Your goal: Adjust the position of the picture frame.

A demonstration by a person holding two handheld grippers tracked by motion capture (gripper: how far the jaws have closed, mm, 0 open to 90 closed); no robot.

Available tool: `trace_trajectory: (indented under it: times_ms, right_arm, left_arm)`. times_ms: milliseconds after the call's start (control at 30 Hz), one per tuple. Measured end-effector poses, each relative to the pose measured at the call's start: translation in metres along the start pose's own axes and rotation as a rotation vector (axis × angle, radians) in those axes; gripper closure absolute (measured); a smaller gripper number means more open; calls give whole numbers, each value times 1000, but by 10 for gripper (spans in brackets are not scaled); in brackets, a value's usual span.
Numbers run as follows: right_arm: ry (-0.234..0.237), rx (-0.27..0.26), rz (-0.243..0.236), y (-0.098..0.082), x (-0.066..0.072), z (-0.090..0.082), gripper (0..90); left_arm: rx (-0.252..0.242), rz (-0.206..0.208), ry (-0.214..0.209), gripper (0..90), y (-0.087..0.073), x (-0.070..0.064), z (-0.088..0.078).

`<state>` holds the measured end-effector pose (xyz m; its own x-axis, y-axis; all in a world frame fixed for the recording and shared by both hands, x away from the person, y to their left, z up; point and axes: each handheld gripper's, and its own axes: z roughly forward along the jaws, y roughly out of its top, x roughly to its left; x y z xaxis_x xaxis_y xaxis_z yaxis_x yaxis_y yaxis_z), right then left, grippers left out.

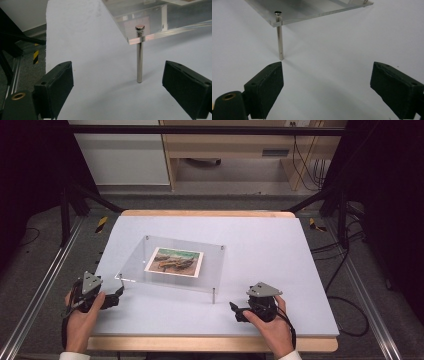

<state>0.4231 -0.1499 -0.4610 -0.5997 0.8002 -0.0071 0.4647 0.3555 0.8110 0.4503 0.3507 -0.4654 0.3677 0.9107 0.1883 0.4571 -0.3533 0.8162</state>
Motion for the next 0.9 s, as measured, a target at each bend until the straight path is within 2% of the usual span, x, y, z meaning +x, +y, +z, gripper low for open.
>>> trace_trajectory:
  times_ms: [100,167,200,333,400,467,567,600,633,700,900]
  right_arm:
    - [-6,19,-26,1,7,4,212]
    - [-9,24,-34,1,10,5,216]
    - [-11,21,-55,1,15,6,214]
    - [-33,8,-80,-1,20,6,213]
    - [-22,2,-71,-2,21,7,215]
    - [-4,-11,-53,-2,23,9,267]
    - [23,-43,-24,-1,25,10,296]
    - [43,-63,-7,-1,28,12,302]
    - [43,-63,-7,-1,28,12,302]
    - [75,-83,20,0,32,15,324]
    - [110,-98,31,5,38,23,391]
  left_arm:
    - [-3,25,20,93,1,-1,0]
    - [-6,28,28,92,1,-1,0]
    - [-11,28,25,87,1,-1,0]
    - [-30,12,5,64,1,-1,-1]
    - [-39,-2,-13,52,1,-2,-1]
    - [-38,-19,-37,45,0,-2,0]
    - [-51,-41,-66,49,1,-4,1]
    - [-48,-59,-85,69,1,-4,1]
    - [-48,-59,-85,85,1,-4,1]
    - [-43,-76,-110,94,1,-4,1]
    - [-44,-102,-139,114,2,-3,0]
